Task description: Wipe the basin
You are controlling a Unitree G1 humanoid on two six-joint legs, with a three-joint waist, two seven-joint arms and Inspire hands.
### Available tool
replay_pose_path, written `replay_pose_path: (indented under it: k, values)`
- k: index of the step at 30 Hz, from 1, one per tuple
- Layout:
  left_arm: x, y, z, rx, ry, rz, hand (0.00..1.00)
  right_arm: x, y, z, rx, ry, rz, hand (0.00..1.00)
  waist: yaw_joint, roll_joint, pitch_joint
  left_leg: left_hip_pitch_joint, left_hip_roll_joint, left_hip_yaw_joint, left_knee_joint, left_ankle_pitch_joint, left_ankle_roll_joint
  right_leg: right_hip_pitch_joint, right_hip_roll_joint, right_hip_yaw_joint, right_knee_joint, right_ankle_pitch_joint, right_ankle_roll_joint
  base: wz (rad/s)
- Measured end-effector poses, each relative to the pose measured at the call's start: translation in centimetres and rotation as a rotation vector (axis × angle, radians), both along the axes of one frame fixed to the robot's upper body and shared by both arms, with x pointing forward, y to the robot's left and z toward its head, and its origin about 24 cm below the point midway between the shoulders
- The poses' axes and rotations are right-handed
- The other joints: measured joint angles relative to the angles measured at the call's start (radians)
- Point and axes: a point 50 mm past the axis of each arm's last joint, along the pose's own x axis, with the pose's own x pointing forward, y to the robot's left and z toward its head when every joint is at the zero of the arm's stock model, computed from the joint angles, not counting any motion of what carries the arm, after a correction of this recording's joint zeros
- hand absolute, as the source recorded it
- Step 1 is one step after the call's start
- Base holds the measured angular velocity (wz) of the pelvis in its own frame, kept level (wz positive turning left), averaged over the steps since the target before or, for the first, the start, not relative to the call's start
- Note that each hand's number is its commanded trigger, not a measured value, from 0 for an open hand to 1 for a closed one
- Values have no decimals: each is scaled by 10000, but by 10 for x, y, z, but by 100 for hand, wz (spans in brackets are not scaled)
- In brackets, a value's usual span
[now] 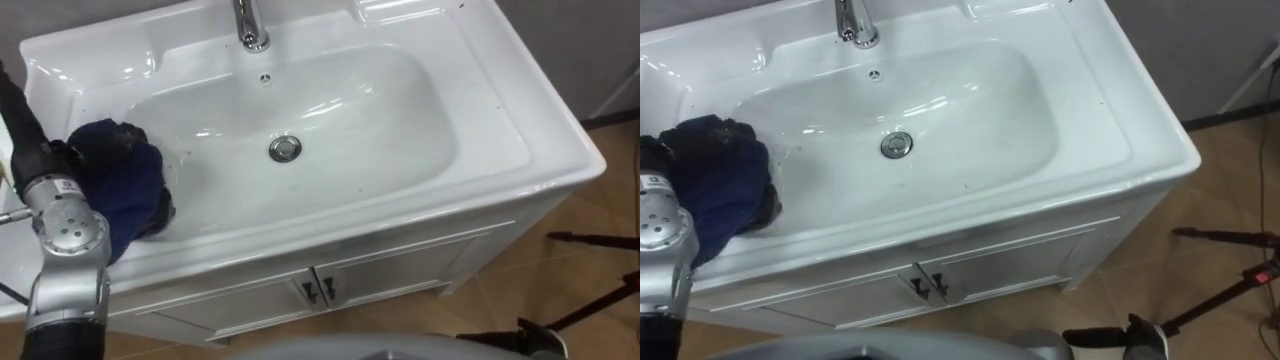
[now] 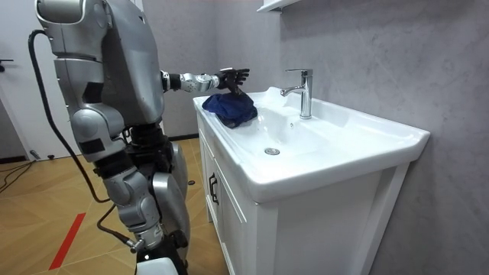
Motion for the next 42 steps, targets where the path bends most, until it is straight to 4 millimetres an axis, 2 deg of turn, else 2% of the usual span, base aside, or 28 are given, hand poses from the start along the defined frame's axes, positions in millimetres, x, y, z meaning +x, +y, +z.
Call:
replay_pose_path:
  k: [4,6,10,12,14,16,19,23,24,25,26,28,29,30,33,34,35,36,38,39,40,41,42]
  values:
    - [1,9,16,799,-691,713,0,-7,-2,0,-122,82,-198,0,5,59,-1,-62,1,-38,9,0,0,17,4,-20,-2,1,-1,2]
    - [1,10,28,1452,-1166,939,0,-13,-2,-1,-193,223,-248,0,129,67,-3,-63,1,-22,11,0,0,-18,6,-18,11,0,-2,0]
    - [-7,24,69,3180,-2859,2118,0,-24,-3,-1,-401,535,-218,0,315,61,-4,-154,-1,-14,5,0,-1,-21,2,-6,11,-2,1,-1]
    - [-10,34,85,3962,-3479,2817,0,-27,-3,-1,-504,697,37,0,484,60,-6,-130,-1,36,4,0,-1,-13,9,51,8,-1,1,-10]
    - [-18,46,100,4908,-4043,3804,0,-30,-3,-1,-567,775,39,0,813,74,-16,-115,-8,71,8,0,0,-14,-12,49,9,0,2,-10]
    - [-25,53,108,5437,-4269,4397,0,-30,-4,-1,-644,813,113,0,865,81,-21,-131,-16,51,8,0,-1,-13,-28,-33,-5,0,7,12]
    - [-41,65,108,5757,-4286,5302,0,-33,-6,0,-793,903,371,0,1159,206,-45,-120,-19,-50,-9,0,-1,42,-24,-56,-34,2,11,4]
    - [-63,76,95,5511,-3900,6109,0,-32,-9,2,-901,812,467,0,1471,352,-104,-73,-48,-195,1,0,0,171,-58,-176,-53,-49,28,11]
    - [-71,83,89,5466,-3628,6539,0,-32,-9,2,-895,785,452,0,1629,385,-96,-84,-62,-207,1,0,-1,112,-81,-199,34,-109,29,12]
    - [-82,90,82,5451,-3236,7000,0,-31,-9,2,-897,771,449,0,1760,412,-122,-84,-83,-246,8,0,0,-9,-118,-212,88,-182,34,15]
    - [-94,96,74,5320,-2853,7426,0,-31,-9,2,-903,795,473,0,1844,382,-103,-72,-119,-329,14,0,0,-23,-186,-307,222,-266,46,16]
    - [-114,101,59,4826,-2318,8062,0,-32,-10,2,-919,871,505,0,1933,365,-151,-58,-180,-420,33,0,0,-22,-273,-362,397,-376,78,19]
    - [-127,102,49,4467,-2040,8503,0,-31,-10,2,-929,878,515,0,2042,342,-162,-62,-221,-466,41,0,1,-19,-338,-420,499,-446,98,14]
    - [-133,102,44,4222,-1916,8675,0,-32,-10,2,-925,882,514,0,2105,320,-162,-57,-241,-502,43,0,1,-24,-369,-457,568,-489,106,18]
    - [-164,107,11,2954,-702,9593,0,-32,-11,2,-883,823,300,0,2419,227,-197,-80,-315,-709,44,22,38,-17,-480,-665,651,-544,129,19]
    - [-177,105,-4,2292,-242,10039,0,-32,-11,3,-840,801,215,0,2452,202,-186,-77,-367,-780,48,26,48,-36,-529,-685,735,-609,166,25]
    - [-194,100,-20,1629,344,10521,0,-31,-11,3,-759,778,280,0,2454,138,-213,-104,-397,-933,60,22,55,-28,-568,-785,729,-625,192,27]
    - [-201,98,-28,1286,622,10772,0,-30,-10,2,-708,766,332,0,2459,96,-210,-153,-403,-1013,65,18,65,-14,-585,-869,721,-626,194,31]
    - [-231,84,-58,-97,1726,11746,0,-29,-8,1,-391,775,346,0,2509,-115,-236,-227,-426,-1234,70,35,102,46,-641,-1137,700,-626,194,28]
    - [-238,79,-66,-426,2046,11933,0,-29,-8,1,-326,762,271,0,2519,-119,-249,-224,-427,-1265,71,35,103,85,-642,-1169,682,-626,195,19]
    - [-253,69,-80,-1138,2657,12341,0,-29,-8,1,-249,719,127,0,2513,-242,-212,-193,-430,-1300,56,34,104,155,-637,-1194,639,-628,197,12]
    - [-269,56,-94,-1642,3474,12644,0,-28,-8,1,-232,677,94,0,2512,-261,-209,-174,-421,-1358,15,25,115,210,-610,-1193,578,-622,205,11]
    - [-275,49,-101,-1846,3924,12735,0,-28,-8,1,-229,679,98,0,2509,-264,-206,-184,-421,-1403,14,19,123,237,-597,-1200,532,-612,213,11]
